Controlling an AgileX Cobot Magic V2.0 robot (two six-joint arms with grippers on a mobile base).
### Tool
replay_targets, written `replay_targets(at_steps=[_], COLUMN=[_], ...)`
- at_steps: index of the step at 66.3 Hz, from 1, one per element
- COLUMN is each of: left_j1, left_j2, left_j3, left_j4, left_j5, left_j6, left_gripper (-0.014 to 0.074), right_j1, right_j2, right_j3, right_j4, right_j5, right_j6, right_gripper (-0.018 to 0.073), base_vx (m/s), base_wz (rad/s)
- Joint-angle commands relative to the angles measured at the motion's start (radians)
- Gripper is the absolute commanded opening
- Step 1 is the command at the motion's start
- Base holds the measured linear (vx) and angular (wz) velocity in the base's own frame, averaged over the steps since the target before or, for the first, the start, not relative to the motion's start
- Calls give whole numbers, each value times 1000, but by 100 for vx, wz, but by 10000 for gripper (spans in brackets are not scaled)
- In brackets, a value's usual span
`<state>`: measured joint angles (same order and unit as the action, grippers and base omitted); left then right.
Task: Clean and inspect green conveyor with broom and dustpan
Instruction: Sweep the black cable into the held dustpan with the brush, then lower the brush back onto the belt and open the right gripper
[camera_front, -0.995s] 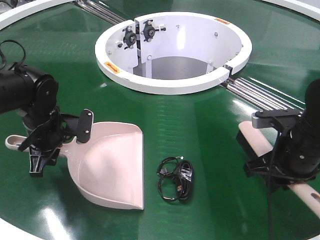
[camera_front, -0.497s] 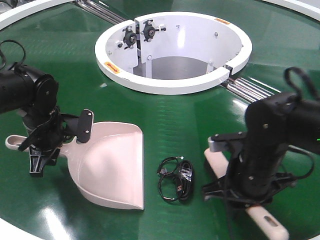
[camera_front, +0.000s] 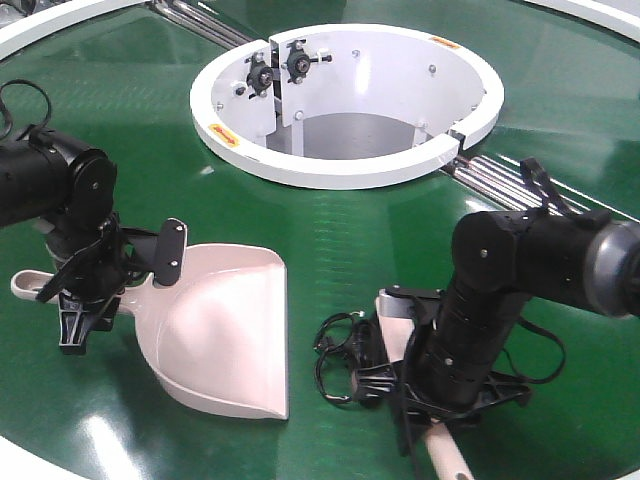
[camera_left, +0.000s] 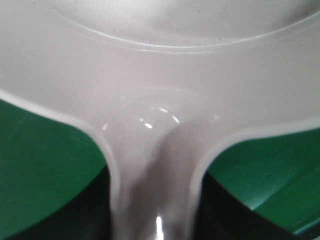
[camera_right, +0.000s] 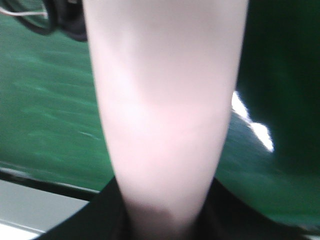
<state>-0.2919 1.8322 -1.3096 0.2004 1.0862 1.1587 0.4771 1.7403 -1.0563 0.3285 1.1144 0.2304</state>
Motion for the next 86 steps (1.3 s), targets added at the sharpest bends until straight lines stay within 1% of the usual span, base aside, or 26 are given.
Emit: replay_targets(at_steps=[1, 20, 28, 37, 49, 59, 65, 76, 86], left_j1=[-4, -4, -4, -4, -4, -4, -4, -4, -4], left_j2=[-46, -46, -46, -46, -46, -46, -46, -46, -46], left_j3=[-27, -27, -27, -27, -27, -27, -27, -27, -27], left_j4=[-2, -2, -2, -2, -2, -2, -1, -2, -1], left_j5=[-1, -1, -1, -1, -1, -1, -1, -1, -1], left_j6=[0, 0, 0, 0, 0, 0, 0, 0, 0], left_gripper=[-8, -8, -8, -8, -8, -8, -8, -8, -8], right_j1=[12, 121, 156, 177, 180, 164, 133, 36, -53], right_j2=[-8, 135, 216, 276, 287, 272, 248, 186, 75], right_j3=[-58, -269, -398, -544, -680, -731, -735, -726, -664], right_j4=[76, 111, 159, 204, 207, 162, 107, 1, -65], right_j5=[-9, 21, 42, 45, 29, 32, 53, 127, 79], right_j6=[-61, -75, -83, -86, -82, -82, -83, -83, -87], right_gripper=[-5, -5, -4, -2, -2, -2, -2, -2, -2], base_vx=[0, 0, 0, 0, 0, 0, 0, 0, 0], base_wz=[0, 0, 0, 0, 0, 0, 0, 0, 0])
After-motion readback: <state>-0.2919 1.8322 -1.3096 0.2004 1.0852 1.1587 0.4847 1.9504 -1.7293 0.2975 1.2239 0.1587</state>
